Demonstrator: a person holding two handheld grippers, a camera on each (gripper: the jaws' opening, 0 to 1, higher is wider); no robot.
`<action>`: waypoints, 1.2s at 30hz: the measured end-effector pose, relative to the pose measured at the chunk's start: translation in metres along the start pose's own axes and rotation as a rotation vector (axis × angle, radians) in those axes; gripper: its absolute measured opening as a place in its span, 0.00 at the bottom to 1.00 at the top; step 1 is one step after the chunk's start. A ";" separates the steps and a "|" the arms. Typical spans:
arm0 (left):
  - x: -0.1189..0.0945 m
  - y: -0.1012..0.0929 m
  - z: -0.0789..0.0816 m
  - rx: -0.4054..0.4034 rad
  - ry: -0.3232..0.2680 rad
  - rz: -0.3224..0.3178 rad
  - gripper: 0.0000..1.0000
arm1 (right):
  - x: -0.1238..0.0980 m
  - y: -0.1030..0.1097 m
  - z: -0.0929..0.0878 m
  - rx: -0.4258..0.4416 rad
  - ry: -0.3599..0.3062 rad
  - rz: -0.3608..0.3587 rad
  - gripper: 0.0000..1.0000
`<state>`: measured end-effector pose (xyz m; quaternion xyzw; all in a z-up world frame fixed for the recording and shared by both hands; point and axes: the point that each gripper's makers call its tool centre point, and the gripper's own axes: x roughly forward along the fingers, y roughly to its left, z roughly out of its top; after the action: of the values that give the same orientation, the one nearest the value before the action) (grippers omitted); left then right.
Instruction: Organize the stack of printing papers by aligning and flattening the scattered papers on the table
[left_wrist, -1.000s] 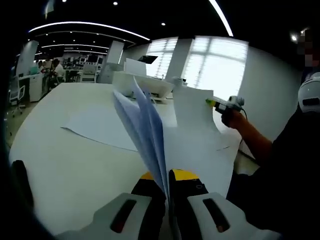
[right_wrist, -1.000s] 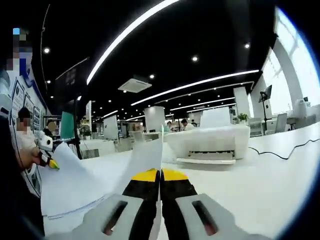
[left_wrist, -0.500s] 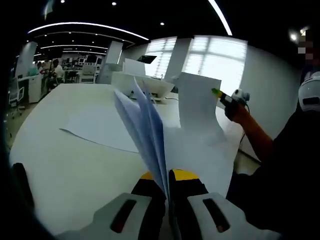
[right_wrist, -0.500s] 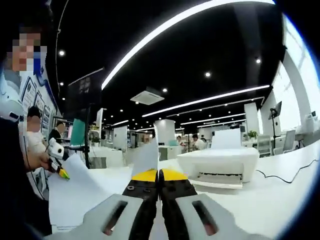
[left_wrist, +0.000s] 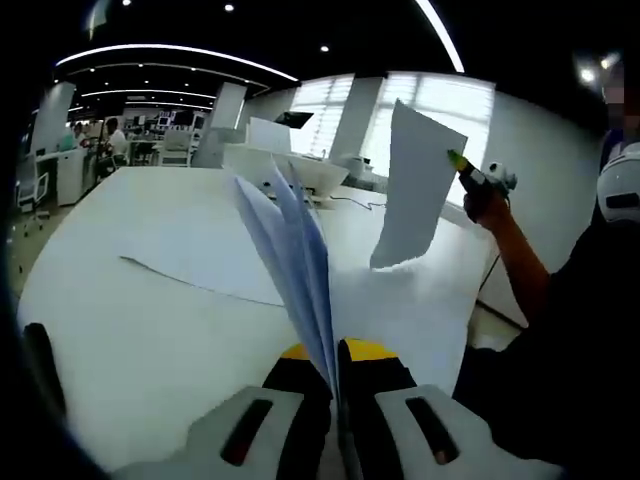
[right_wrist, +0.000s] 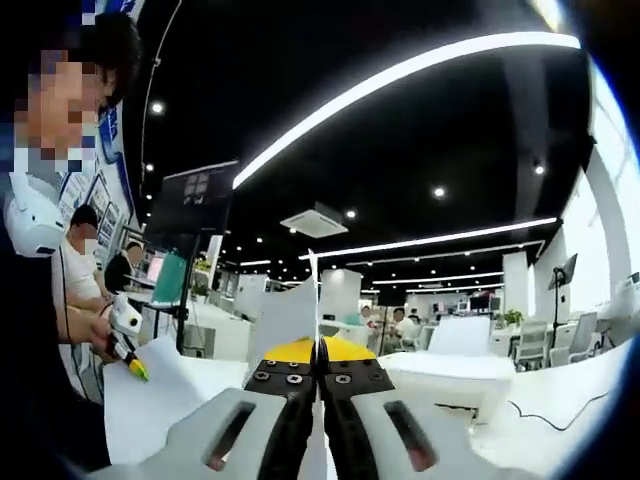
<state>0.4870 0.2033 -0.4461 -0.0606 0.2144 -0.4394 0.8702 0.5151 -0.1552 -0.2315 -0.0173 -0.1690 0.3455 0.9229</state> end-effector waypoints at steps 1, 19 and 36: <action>0.000 0.000 0.000 -0.001 -0.001 -0.001 0.07 | 0.001 0.002 0.004 -0.004 -0.003 0.009 0.00; -0.004 -0.001 -0.002 -0.010 -0.013 0.001 0.07 | 0.007 0.041 0.045 -0.058 -0.035 0.162 0.00; -0.005 0.001 -0.003 -0.011 -0.023 0.000 0.07 | -0.009 0.078 0.082 0.010 -0.092 0.380 0.00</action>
<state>0.4837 0.2087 -0.4477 -0.0707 0.2067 -0.4376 0.8723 0.4335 -0.1087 -0.1688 -0.0286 -0.2029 0.5147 0.8325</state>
